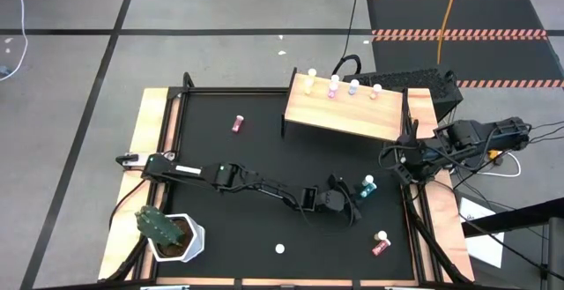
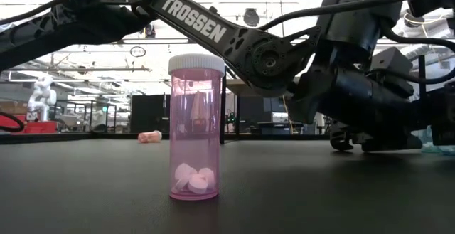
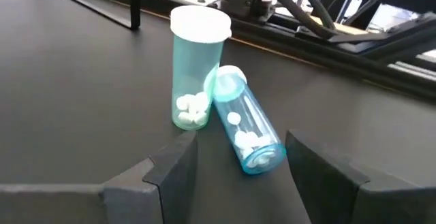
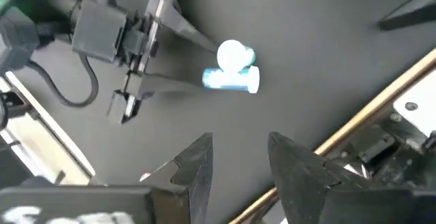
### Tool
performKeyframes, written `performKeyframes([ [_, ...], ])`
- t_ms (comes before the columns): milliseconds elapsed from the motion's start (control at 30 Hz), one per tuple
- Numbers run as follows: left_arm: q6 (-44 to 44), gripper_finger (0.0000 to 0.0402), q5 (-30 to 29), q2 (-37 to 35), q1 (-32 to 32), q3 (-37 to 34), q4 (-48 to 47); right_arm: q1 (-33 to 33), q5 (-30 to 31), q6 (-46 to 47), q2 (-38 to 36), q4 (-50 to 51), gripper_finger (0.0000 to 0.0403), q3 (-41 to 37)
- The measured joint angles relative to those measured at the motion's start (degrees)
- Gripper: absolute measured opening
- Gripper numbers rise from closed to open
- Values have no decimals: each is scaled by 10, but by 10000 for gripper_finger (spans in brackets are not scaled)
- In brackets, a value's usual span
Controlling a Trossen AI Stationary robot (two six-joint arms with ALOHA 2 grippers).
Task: Pick and place medicine bottles onto shelf by color
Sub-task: Put the blue pill bottle on the shelf aligned with the other blue pill bottle
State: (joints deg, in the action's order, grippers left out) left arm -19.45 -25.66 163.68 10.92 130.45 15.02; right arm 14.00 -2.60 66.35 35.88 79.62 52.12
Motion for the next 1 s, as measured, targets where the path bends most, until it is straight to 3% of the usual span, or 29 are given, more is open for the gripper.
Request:
performKeyframes([
  [400,-10,221,13,-1,-3,1,-49,0,-7,3,0,2,137,0],
  [800,7,129,2,-1,-10,-1,-57,0,-7,26,0,2,137,0],
  [1000,64,143,16,-3,-12,-2,-50,0,-7,29,0,2,137,0],
])
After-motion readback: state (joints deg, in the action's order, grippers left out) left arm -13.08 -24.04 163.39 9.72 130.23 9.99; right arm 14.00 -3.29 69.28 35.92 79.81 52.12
